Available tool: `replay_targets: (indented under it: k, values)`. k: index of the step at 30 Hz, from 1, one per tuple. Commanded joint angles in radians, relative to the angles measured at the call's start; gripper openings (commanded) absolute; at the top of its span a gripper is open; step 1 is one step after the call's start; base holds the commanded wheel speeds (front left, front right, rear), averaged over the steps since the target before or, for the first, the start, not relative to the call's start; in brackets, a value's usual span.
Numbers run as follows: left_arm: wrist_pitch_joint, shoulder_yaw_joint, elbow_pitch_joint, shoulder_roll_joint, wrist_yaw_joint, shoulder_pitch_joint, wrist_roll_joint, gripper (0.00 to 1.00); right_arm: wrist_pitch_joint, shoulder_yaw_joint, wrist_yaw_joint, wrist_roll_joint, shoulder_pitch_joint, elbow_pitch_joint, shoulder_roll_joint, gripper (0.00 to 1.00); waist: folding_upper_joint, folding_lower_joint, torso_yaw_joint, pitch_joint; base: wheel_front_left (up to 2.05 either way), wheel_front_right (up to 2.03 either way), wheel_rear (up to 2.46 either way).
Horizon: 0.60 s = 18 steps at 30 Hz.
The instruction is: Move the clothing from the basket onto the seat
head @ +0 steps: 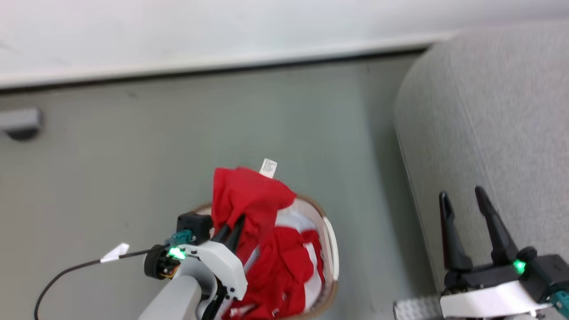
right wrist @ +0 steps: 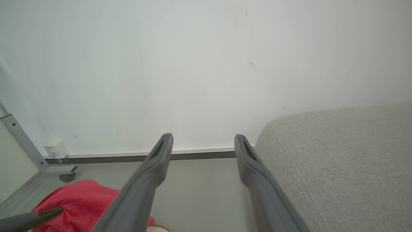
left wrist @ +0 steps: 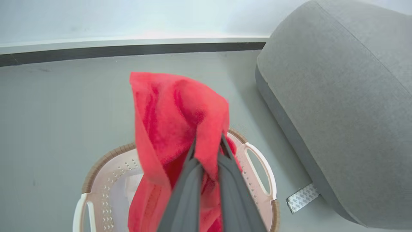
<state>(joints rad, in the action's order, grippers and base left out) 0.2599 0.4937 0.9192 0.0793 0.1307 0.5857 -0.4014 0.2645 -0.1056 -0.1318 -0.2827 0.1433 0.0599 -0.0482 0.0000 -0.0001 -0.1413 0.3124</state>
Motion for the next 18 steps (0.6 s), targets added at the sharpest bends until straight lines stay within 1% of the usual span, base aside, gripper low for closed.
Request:
replay_targets:
  k: [1,7,12,15,18]
  values:
    - [-0.006,0.000,-0.024,0.012,0.000,-0.022,-0.017,0.00,0.000,-0.002,0.002,0.010,-0.021,0.005,-0.004,1.00,0.0000,0.0001,0.048,-0.095,0.00,0.00,0.00]
    - [-0.056,-0.007,-0.221,0.045,-0.007,-0.077,-0.053,0.00,0.000,-0.010,0.002,0.018,-0.067,0.014,-0.004,1.00,0.0000,0.0001,0.059,-0.178,0.00,0.00,0.00]
    - [-0.136,-0.006,-0.439,0.070,-0.037,-0.129,-0.067,0.00,0.000,-0.030,0.002,0.032,-0.090,0.009,-0.004,1.00,0.0000,0.0001,0.063,-0.218,0.00,0.00,0.00]
    - [-0.195,-0.002,-0.583,0.085,-0.056,-0.160,-0.081,0.00,0.000,-0.065,0.002,0.054,-0.091,0.002,-0.003,1.00,0.0000,0.0001,0.064,-0.232,0.00,0.00,0.00]
    - [-0.249,0.002,-0.713,0.095,-0.075,-0.184,-0.088,0.00,0.000,-0.122,0.002,0.092,-0.071,-0.002,-0.004,1.00,0.0000,0.0001,0.062,-0.238,0.00,0.00,0.00]
